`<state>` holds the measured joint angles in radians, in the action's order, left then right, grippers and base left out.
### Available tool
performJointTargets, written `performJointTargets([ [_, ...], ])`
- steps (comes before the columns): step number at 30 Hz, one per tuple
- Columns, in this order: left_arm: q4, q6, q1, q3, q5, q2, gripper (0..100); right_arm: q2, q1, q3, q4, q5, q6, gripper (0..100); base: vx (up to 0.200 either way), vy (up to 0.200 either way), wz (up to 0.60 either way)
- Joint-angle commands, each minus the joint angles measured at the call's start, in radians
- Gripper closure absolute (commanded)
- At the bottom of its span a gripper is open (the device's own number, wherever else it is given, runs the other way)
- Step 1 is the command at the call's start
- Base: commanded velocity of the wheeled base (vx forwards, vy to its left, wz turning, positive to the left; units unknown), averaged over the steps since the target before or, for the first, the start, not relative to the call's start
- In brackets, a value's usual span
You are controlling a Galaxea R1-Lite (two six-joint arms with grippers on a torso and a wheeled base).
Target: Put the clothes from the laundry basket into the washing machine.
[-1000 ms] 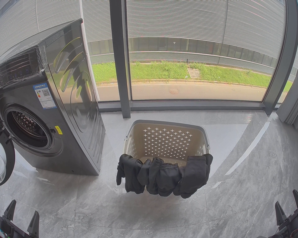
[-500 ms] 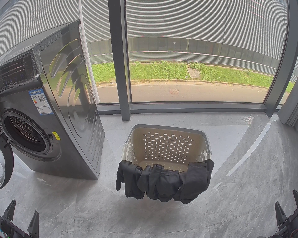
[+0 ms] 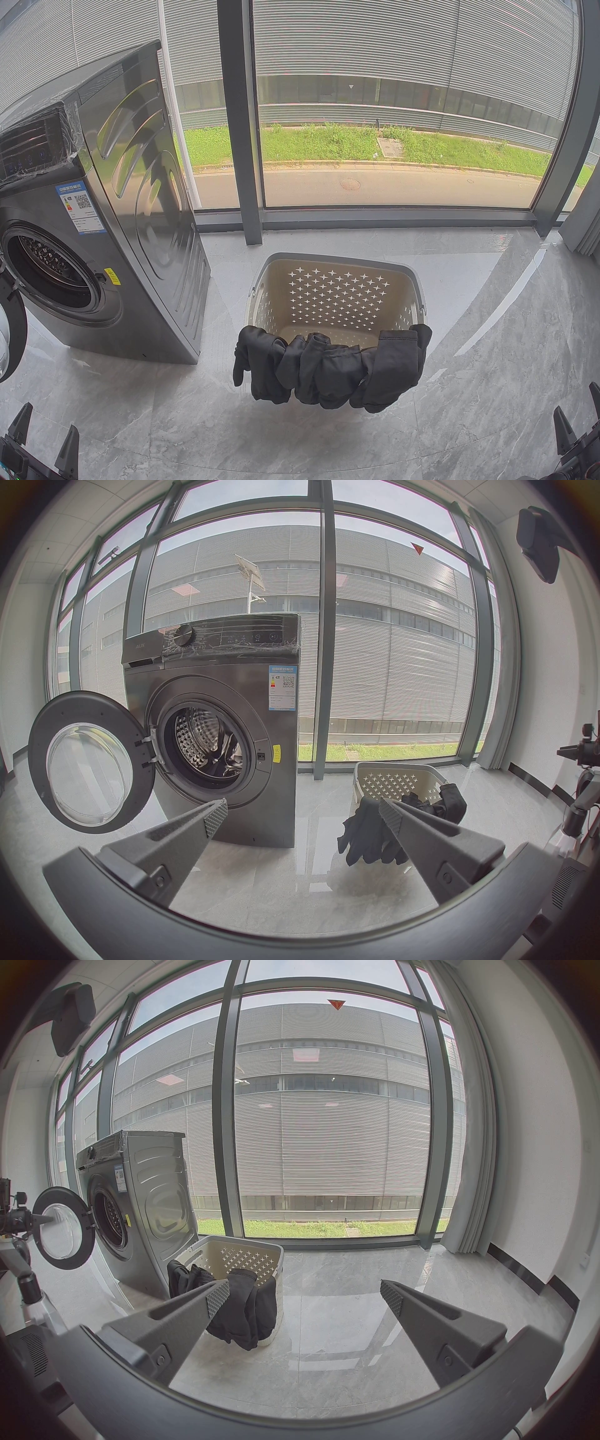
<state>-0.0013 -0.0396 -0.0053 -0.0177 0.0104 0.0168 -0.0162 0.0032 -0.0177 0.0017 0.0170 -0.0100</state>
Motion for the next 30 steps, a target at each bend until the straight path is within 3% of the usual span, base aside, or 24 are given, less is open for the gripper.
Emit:
performJointTargets([
  [1, 0.0, 0.0, -0.001, 0.018, 0.0, -0.017, 0, 0.016, -0.002, 0.018, 0.0, 0.004, -0.005, 0, 0.0, 0.0, 0.0],
  [6, 0.0, 0.0, -0.001, 0.018, 0.0, -0.017, 0, 0.016, -0.002, 0.018, -0.002, 0.021, -0.033, 0, 0.0, 0.0, 0.0],
  [15, 0.0, 0.0, 0.001, 0.018, 0.0, -0.017, 0, 0.016, -0.002, 0.018, -0.008, 0.026, -0.041, 0, 0.0, 0.0, 0.0],
  [16, 0.0, 0.0, -0.001, 0.018, 0.0, -0.017, 0, 0.016, -0.003, -0.016, -0.039, 0.023, -0.033, 0, 0.0, 0.0, 0.0],
  [18, 0.0, 0.0, -0.001, 0.018, 0.0, -0.017, 0, 0.001, -0.005, -0.179, -0.106, 0.006, -0.016, 0, 0.0, 0.0, 0.0],
  [21, 0.0, 0.003, 0.001, 0.018, 0.0, -0.017, 0, -0.136, 0.011, -0.303, -0.02, 0.018, -0.013, 0, 0.0, 0.0, 0.0],
  [25, 0.0, 0.0, -0.001, 0.018, 0.0, -0.017, 0, -0.292, 0.121, -0.258, 0.0, 0.089, -0.008, 0, 0.0, 0.0, 0.0],
  [30, 0.0, 0.001, -0.001, 0.018, 0.0, -0.017, 0, -0.544, 0.239, -0.248, -0.045, 0.096, -0.007, 0, 0.0, 0.0, 0.0],
])
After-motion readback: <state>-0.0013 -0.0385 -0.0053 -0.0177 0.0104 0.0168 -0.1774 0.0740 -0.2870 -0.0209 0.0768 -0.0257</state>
